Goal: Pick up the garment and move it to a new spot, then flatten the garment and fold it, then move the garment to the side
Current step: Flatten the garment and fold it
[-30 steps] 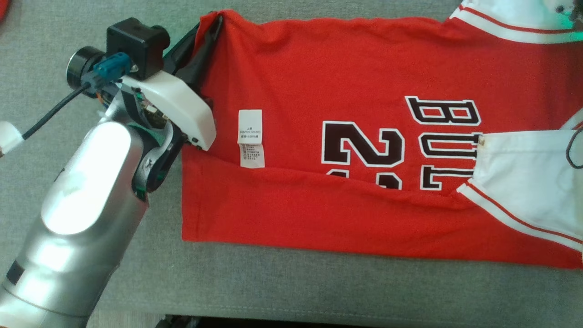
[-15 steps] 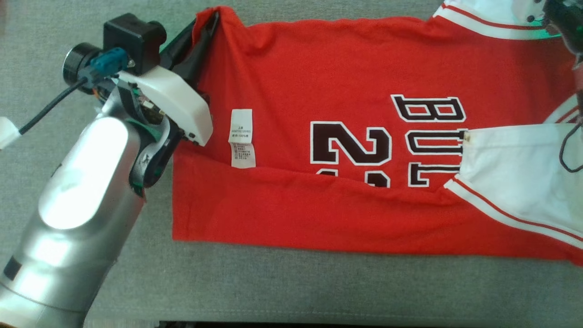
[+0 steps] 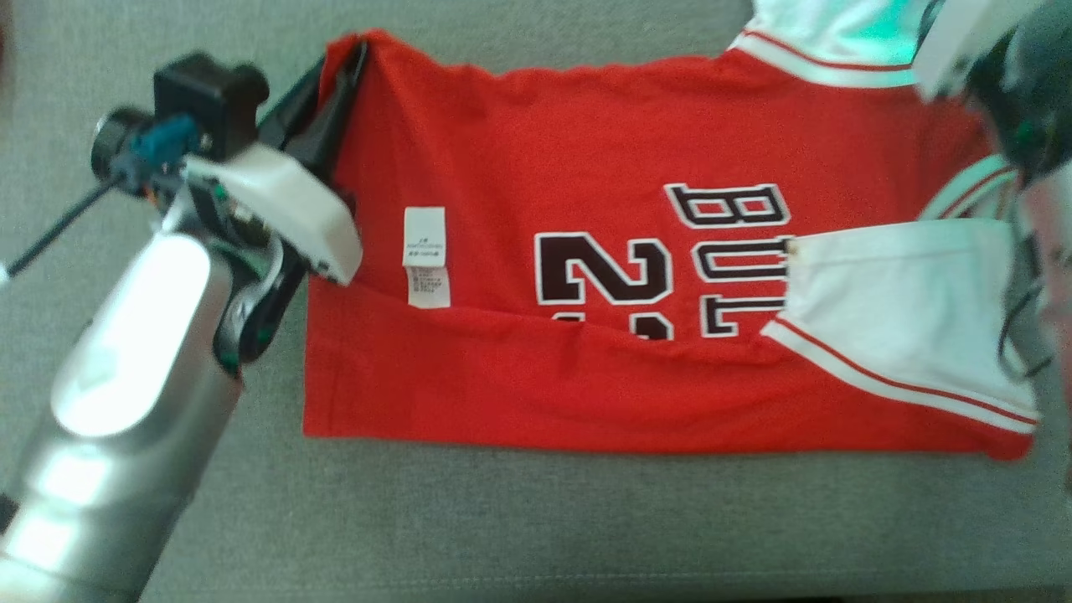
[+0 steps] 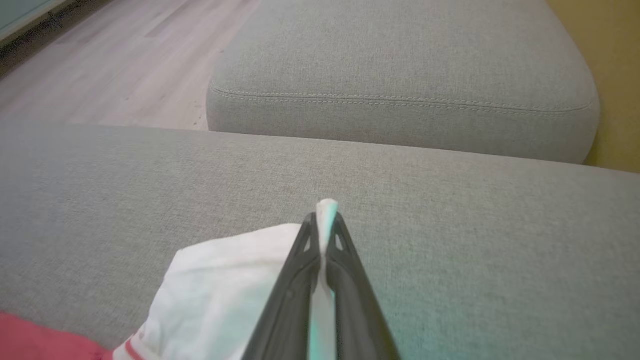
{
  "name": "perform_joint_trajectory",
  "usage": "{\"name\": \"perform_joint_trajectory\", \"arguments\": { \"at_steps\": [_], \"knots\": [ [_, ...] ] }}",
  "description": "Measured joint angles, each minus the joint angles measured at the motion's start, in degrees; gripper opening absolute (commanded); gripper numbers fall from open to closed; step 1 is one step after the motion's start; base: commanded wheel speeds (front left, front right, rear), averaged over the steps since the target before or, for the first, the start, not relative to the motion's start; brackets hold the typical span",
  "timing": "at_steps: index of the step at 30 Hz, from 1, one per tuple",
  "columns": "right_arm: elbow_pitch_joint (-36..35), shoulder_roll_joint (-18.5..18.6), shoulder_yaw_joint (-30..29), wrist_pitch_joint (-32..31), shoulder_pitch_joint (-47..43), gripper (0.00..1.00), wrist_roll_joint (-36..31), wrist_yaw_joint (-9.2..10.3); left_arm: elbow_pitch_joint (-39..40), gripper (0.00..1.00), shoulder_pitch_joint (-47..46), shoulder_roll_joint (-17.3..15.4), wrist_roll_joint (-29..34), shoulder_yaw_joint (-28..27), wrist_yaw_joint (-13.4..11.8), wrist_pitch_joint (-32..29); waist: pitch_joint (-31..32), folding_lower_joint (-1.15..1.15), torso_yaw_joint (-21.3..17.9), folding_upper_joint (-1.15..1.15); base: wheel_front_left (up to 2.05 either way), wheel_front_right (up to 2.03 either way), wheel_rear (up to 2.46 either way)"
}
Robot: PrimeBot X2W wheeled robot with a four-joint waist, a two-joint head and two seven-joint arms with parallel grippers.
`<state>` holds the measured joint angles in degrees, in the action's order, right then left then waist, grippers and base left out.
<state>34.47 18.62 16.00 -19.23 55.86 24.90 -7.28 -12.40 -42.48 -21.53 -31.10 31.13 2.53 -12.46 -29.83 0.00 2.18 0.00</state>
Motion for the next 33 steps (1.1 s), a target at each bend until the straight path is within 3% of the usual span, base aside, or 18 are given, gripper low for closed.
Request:
{"name": "perform_joint_trajectory", "arguments": {
  "at_steps": [11,22,33],
  "knots": [
    [-8.72,1.42,3.88,7.01,-13.67,0.00,7.00,0.00,3.02,0.00,12.86,-2.99,-2.68,-1.41,-1.16,3.27,8.32,-0.01,-3.01,0.00,0.00,0.00,0.00],
    [-19.61,1.97,-0.26,10.48,-31.05,0.00,7.95,0.00,8.04,0.00,23.31,-5.00,-3.71,-1.85,-3.41,6.27,14.17,-0.02,-5.12,0.00,0.00,0.00,0.00],
    [-27.16,-3.71,-5.76,10.38,-45.91,0.00,5.93,0.00,8.15,0.00,29.46,-5.52,-3.70,-1.58,-4.61,9.21,15.77,-0.01,-6.55,0.00,0.00,0.00,0.00]
  ]
}}
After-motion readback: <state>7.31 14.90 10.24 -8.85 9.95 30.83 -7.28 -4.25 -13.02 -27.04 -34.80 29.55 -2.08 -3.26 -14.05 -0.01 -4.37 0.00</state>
